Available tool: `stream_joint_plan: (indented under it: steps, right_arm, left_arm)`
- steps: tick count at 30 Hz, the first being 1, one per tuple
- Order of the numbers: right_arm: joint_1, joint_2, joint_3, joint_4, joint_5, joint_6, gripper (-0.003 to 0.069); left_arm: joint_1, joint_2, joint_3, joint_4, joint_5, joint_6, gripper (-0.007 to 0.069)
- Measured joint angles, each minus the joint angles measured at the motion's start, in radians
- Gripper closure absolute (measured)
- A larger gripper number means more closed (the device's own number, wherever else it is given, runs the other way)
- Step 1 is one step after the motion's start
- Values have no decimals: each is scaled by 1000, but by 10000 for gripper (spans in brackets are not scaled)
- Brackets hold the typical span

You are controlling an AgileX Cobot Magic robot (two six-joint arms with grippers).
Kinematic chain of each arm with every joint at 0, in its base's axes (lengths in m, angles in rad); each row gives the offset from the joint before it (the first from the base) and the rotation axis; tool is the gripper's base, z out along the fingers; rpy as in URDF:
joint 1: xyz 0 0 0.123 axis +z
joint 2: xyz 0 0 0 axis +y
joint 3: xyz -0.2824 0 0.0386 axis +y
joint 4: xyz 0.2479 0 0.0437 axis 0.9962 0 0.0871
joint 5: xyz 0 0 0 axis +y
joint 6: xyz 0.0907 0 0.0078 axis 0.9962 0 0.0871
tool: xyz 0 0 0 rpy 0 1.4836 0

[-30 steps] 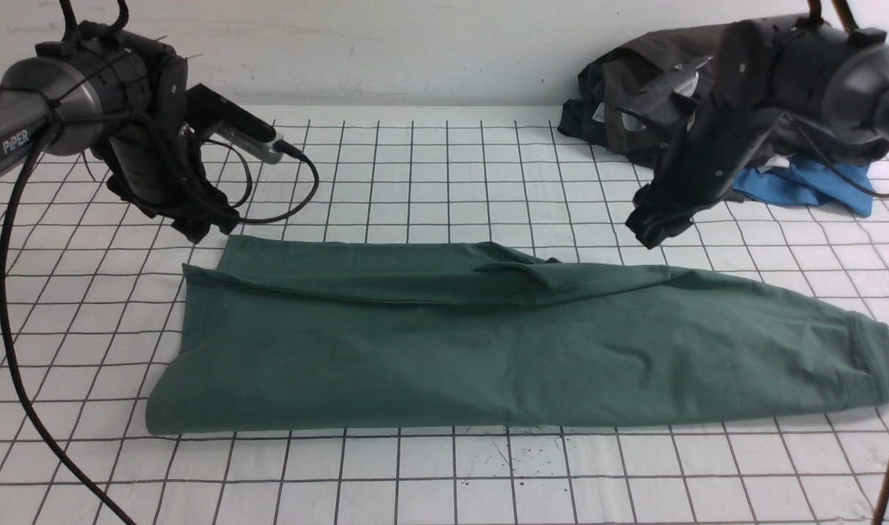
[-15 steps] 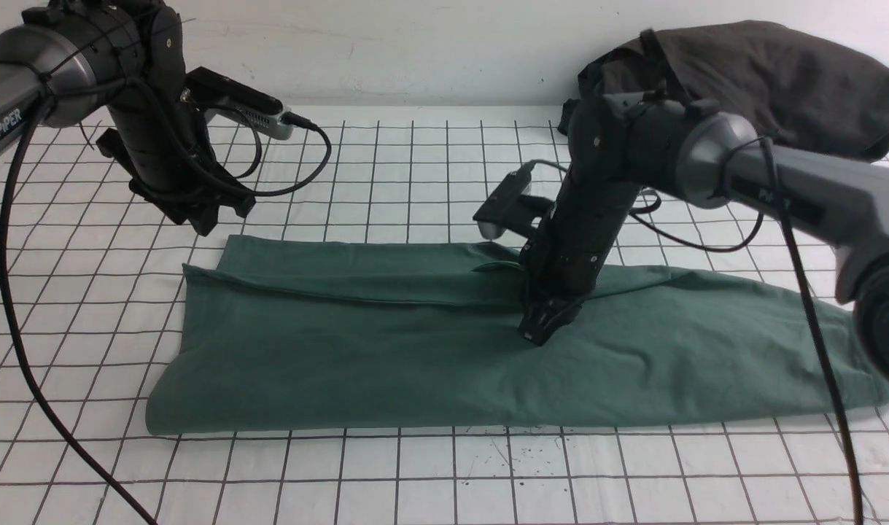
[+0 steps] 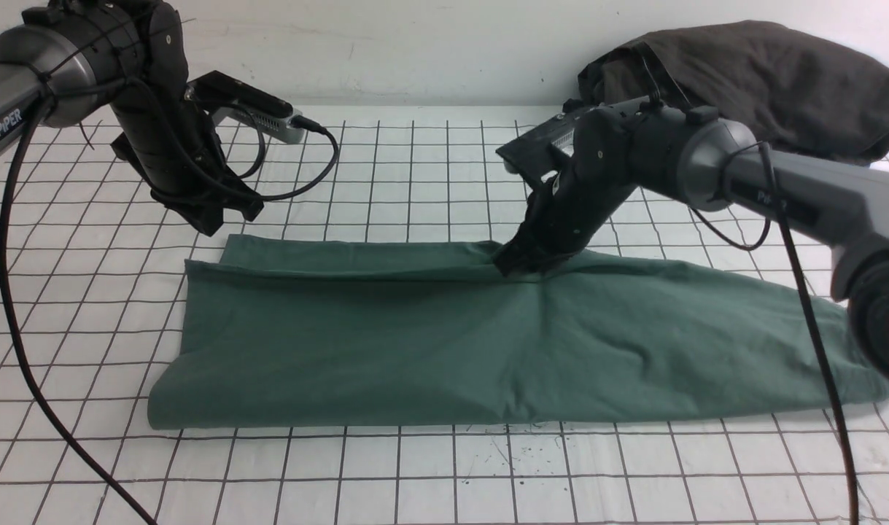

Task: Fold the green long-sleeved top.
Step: Use both arms to drag the lower edge of the fabric forward and fold it over the upper edge, then use the right arm to clamp the right edge of the fabric

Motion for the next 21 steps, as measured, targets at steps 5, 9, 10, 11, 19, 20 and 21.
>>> stream_joint_plan:
  steps: [5, 9, 10, 11, 19, 20, 21]
  right_arm:
    - [-31, 6, 0, -50, -109, 126, 673]
    - [-45, 11, -22, -57, -99, 151, 673]
    - [-48, 15, -37, -57, -80, 151, 673]
    - [-48, 15, -42, -57, -80, 152, 673]
    - [-64, -3, -361, -87, 306, 112, 673]
    - [-70, -15, -377, -87, 344, 100, 673]
    - [-81, -33, -388, -87, 374, 84, 673]
  left_arm:
    - [0, 0, 0, -1, 10, 4, 632]
    - [0, 0, 0, -2, 10, 8, 632]
    - [0, 0, 0, -2, 10, 8, 632]
    - [0, 0, 0, -2, 10, 8, 632]
    - [-27, 0, 0, -10, 44, 48, 632]
    - [-33, -1, 0, -20, 44, 51, 632]
    - [-42, -3, 0, -27, 45, 54, 632]
